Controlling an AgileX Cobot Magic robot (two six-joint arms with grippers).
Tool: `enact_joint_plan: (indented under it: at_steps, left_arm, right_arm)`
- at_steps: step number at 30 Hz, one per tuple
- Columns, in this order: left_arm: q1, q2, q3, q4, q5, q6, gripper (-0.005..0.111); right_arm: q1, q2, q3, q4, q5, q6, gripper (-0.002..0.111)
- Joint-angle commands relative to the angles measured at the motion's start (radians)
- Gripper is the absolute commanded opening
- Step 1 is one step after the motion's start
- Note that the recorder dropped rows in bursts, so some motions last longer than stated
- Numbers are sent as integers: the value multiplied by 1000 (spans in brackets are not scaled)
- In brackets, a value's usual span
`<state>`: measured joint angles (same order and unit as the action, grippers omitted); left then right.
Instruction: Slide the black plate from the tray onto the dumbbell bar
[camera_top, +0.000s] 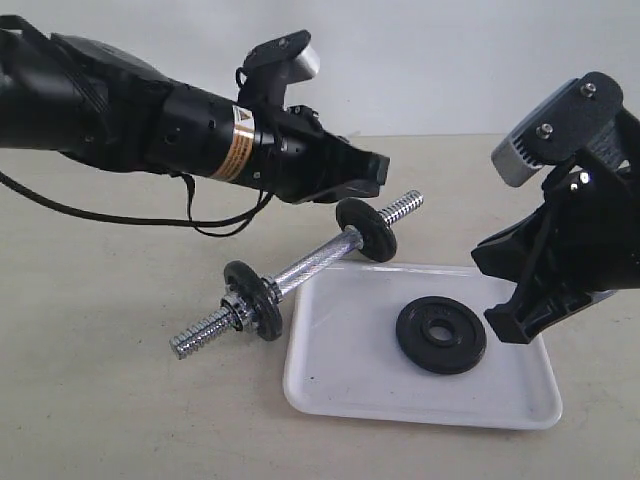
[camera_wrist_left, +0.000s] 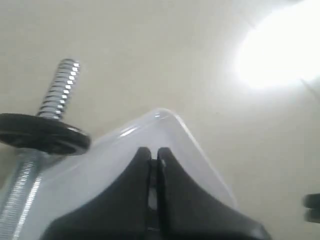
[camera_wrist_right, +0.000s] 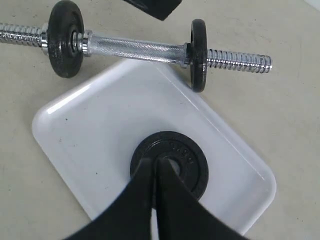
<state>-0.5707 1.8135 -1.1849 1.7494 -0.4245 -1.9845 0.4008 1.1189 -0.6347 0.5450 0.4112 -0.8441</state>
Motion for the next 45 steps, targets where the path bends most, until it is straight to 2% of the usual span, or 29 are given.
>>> enact_joint_plan:
  at_steps: [1, 3, 7, 10, 12, 13, 15, 18, 20, 21, 23, 29, 35, 37, 45]
  left_arm:
    - [35, -80, 6, -5, -188, -85, 4]
    - [37, -122, 58, -5, -204, -64, 4]
    - [37, -223, 244, -5, -153, 167, 4]
    - [37, -322, 365, -5, 13, 430, 4]
    - [37, -380, 419, -5, 129, 558, 4]
    - [37, -395, 432, -5, 169, 570, 4]
    - [37, -436, 470, -5, 247, 514, 4]
    - [37, -466, 503, -5, 253, 356, 4]
    - [37, -481, 531, -5, 352, 224, 4]
    - [37, -485, 548, -5, 456, 119, 4]
    - [43, -487, 581, -5, 543, 45, 4]
    - [51, -507, 637, -5, 572, 90, 4]
    - [51, -585, 643, -5, 578, 484, 4]
    - [51, -619, 643, -5, 568, 543, 4]
    - [51, -686, 598, -5, 331, 630, 4]
  right_arm:
    - [3, 0, -6, -5, 12, 5, 0]
    - [3, 0, -6, -5, 23, 5, 0]
    - [3, 0, -6, -5, 19, 7, 0]
    - [3, 0, -6, -5, 19, 7, 0]
    - [3, 0, -6, -5, 19, 7, 0]
    - [3, 0, -6, -5, 19, 7, 0]
    - [3, 0, -6, -5, 23, 7, 0]
    - [3, 0, -6, -5, 23, 7, 0]
    - [3, 0, -6, -5, 26, 10, 0]
    - [3, 0, -6, -5, 27, 17, 0]
    - [3, 0, -6, -5, 27, 17, 0]
    - [3, 0, -6, -5, 25, 19, 0]
    - [3, 0, -6, -5, 10, 19, 0]
    - [3, 0, -6, -5, -9, 20, 0]
    - [3, 0, -6, -5, -33, 28, 0]
